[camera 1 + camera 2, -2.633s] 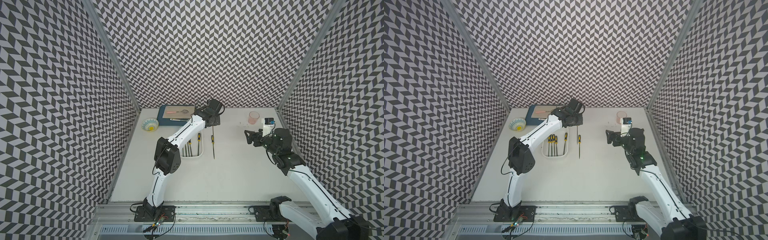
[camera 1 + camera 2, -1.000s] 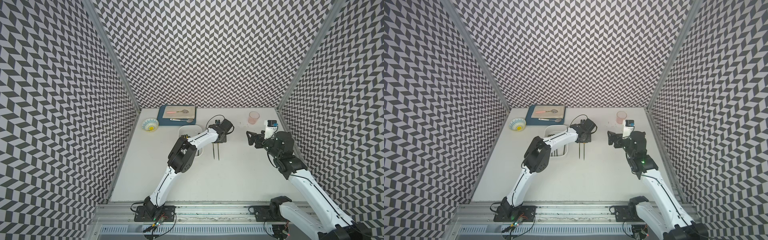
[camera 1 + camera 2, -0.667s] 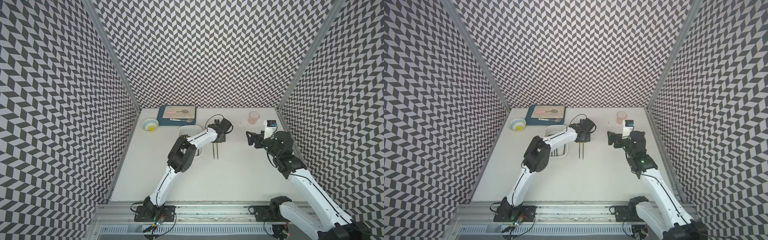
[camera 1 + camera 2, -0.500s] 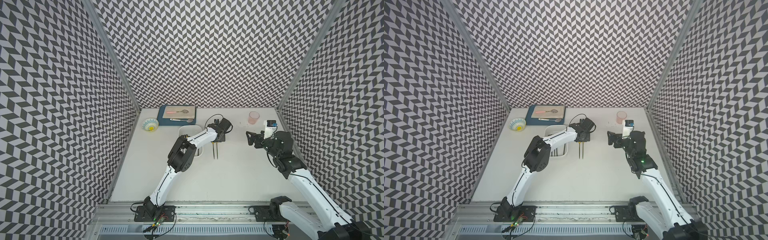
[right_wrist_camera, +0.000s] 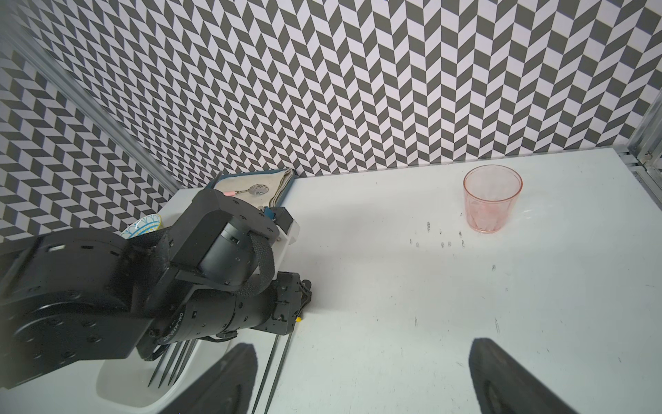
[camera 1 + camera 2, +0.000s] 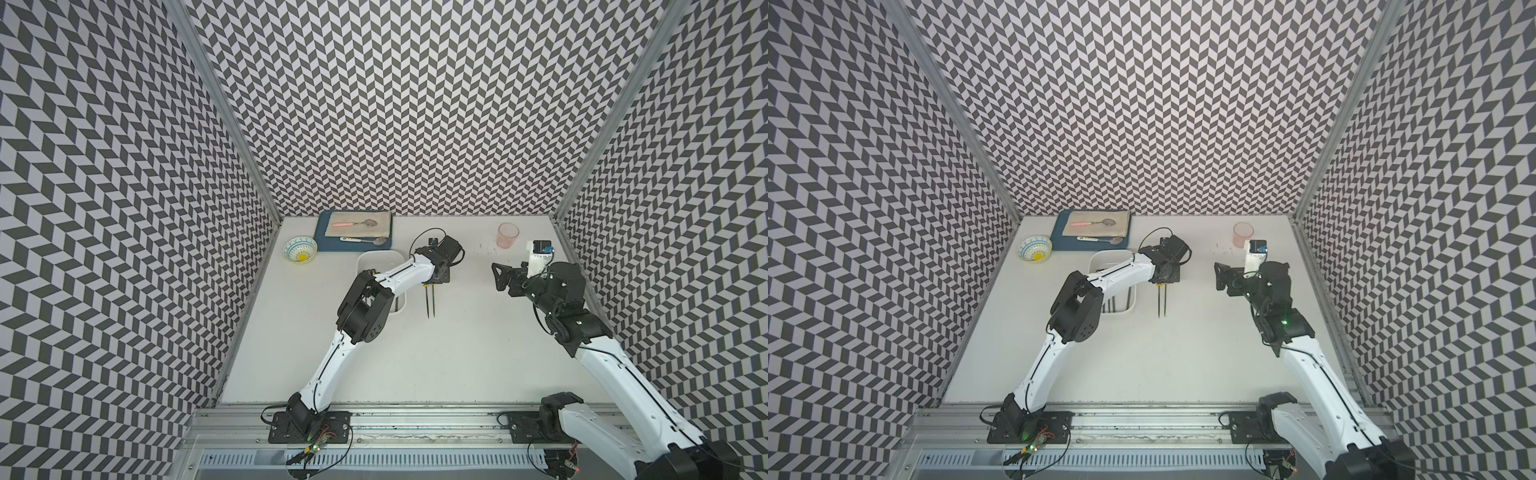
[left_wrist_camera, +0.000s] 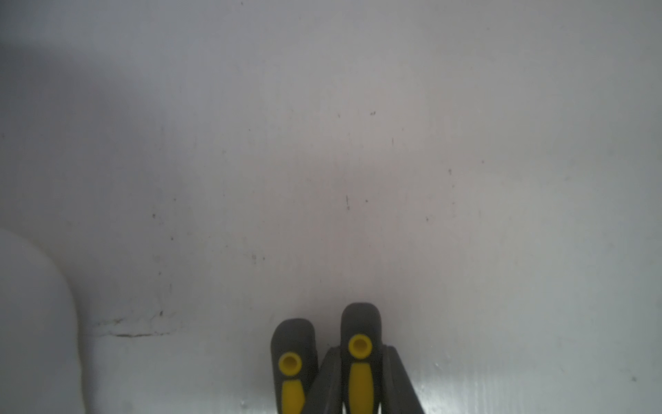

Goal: Take the file tool out of the storage box
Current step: Place the file tool at the center of the board.

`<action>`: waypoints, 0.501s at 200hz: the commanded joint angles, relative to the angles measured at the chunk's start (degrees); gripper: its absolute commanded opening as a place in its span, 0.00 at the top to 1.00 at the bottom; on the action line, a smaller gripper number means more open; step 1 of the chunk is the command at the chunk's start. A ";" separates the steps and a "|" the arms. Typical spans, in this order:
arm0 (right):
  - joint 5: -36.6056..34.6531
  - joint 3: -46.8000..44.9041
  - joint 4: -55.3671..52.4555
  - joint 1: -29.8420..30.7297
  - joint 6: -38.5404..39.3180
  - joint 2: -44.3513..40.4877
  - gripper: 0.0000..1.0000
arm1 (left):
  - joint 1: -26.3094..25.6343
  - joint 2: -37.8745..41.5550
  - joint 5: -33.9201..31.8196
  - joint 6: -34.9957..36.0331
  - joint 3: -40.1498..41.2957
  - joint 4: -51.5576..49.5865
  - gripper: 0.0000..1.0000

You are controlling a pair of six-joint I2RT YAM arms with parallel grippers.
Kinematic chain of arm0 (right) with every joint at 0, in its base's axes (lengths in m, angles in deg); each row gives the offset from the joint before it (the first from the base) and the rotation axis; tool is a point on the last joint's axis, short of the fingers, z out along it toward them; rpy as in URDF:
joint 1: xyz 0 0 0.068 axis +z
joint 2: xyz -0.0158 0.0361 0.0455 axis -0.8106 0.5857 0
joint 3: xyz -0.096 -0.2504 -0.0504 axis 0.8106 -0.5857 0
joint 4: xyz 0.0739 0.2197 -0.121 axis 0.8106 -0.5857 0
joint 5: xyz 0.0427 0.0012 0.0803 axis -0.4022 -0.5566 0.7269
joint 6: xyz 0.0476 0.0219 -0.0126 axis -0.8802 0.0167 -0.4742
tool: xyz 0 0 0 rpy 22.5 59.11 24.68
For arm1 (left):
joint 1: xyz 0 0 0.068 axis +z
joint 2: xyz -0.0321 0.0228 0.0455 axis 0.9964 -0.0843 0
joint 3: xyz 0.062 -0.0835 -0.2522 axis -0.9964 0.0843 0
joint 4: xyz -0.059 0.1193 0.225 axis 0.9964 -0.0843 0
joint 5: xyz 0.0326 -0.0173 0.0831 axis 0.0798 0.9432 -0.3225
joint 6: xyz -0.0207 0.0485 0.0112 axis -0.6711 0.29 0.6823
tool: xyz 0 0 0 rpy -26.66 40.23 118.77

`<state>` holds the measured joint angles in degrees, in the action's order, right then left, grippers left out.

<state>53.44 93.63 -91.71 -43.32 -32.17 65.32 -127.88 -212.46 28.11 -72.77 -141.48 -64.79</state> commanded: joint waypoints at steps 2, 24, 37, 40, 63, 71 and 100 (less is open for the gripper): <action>-0.25 0.14 2.84 0.48 0.22 0.21 0.03 | 0.27 -1.21 -0.49 1.02 -1.86 -0.57 0.86; -0.20 0.14 2.84 0.42 0.26 0.25 0.04 | 0.25 -1.25 -0.32 1.28 -2.06 -0.61 0.81; -0.23 0.13 2.95 0.35 0.23 0.28 0.04 | 0.31 -1.37 -0.26 1.38 -2.22 -0.76 0.80; -0.24 0.18 2.95 0.42 0.17 0.30 0.04 | 0.26 -1.42 -0.31 1.38 -2.24 -0.75 0.80; -0.26 0.18 2.94 0.42 0.26 0.32 0.04 | 0.29 -1.67 -0.27 1.51 -2.78 -1.05 0.76; -0.19 0.22 2.95 0.38 0.26 0.34 0.03 | 0.27 -1.69 -0.40 1.54 -3.03 -1.22 0.76; -0.12 0.10 3.04 0.44 0.17 0.33 0.04 | 0.23 -1.70 -0.35 1.55 -3.16 -1.29 0.72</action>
<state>53.44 93.63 -91.71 -43.32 -32.06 65.45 -127.86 -213.44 28.09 -71.57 -142.86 -65.22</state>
